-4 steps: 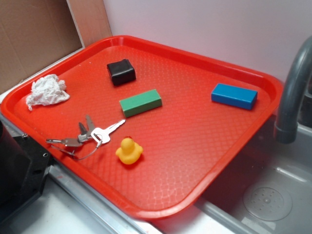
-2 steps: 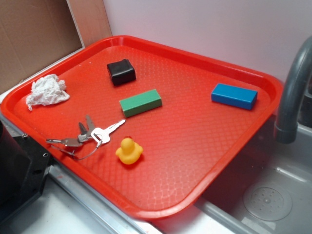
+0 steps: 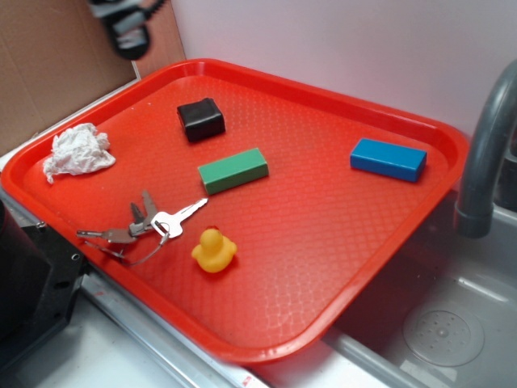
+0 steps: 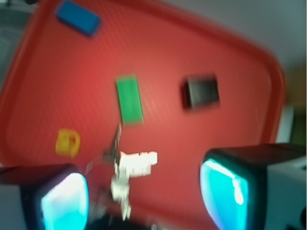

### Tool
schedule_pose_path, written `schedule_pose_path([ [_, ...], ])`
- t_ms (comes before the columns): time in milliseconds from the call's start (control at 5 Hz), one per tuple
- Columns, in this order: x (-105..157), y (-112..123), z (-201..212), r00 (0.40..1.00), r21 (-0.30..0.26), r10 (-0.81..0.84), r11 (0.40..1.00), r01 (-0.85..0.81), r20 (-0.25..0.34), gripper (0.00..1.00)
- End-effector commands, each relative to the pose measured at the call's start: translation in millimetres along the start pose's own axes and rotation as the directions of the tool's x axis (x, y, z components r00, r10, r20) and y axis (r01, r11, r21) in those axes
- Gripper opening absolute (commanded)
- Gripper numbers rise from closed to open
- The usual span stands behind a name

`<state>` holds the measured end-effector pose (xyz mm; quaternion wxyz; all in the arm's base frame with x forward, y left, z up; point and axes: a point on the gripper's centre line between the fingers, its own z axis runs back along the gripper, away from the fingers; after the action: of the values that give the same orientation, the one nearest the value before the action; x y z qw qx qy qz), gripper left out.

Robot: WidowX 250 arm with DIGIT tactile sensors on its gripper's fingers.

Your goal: Grab the blue block.

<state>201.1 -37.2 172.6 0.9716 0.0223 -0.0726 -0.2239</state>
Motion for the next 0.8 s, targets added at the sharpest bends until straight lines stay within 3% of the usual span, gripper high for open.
schedule_pose_path([
  [0, 30.4, -12.2, -10.6, 0.961, -0.014, -0.229, 0.972, 0.234, 0.155, 1.0],
  [400, 30.4, -12.2, -10.6, 0.961, -0.014, -0.229, 0.972, 0.234, 0.155, 1.0],
  [600, 68.9, -18.9, -24.6, 0.896, -0.031, -0.427, 0.901, 0.433, 0.122, 1.0],
])
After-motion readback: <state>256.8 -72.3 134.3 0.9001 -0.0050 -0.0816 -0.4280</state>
